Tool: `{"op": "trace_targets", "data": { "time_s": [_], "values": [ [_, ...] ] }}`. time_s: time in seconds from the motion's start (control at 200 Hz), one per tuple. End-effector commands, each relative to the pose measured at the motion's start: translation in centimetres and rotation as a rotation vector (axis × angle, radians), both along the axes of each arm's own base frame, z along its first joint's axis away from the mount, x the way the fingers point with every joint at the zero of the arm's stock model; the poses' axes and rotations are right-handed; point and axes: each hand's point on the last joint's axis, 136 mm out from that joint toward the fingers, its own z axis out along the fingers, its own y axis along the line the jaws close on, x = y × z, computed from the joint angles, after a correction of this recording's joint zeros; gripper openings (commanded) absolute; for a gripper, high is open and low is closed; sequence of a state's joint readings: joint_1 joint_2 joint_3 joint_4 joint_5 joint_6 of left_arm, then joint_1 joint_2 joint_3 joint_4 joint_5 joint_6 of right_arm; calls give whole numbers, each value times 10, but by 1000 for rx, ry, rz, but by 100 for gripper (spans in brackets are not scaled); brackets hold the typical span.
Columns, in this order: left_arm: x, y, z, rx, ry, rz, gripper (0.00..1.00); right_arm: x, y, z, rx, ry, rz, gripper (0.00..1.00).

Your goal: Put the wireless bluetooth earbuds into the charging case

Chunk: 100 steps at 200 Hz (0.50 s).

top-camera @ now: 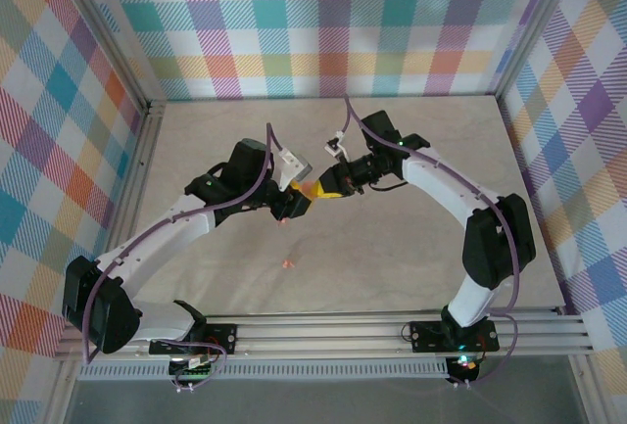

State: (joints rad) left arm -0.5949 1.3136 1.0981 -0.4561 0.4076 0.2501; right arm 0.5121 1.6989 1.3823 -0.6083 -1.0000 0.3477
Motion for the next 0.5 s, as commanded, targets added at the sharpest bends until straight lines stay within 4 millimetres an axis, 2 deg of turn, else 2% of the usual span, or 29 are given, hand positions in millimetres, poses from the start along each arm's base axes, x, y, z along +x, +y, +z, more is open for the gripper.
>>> {"op": "trace_targets", "data": {
  "time_s": [0.0, 0.14, 0.335, 0.48, 0.495],
  "values": [
    [-4, -8, 30, -73, -46, -15, 37, 3, 6, 16, 61, -82, -10, 0],
    [4, -3, 48, -129, -104, 62, 67, 7, 5, 21, 74, -139, -47, 0],
    [19, 20, 75, -203, -129, 252, 99, 19, -4, 24, 68, -207, -135, 0],
    [28, 36, 77, -300, -16, 393, 100, 32, -13, 38, 107, -313, -227, 0],
    [30, 35, 83, -334, -20, 401, 100, 32, -14, 40, 115, -328, -234, 0]
  ]
}}
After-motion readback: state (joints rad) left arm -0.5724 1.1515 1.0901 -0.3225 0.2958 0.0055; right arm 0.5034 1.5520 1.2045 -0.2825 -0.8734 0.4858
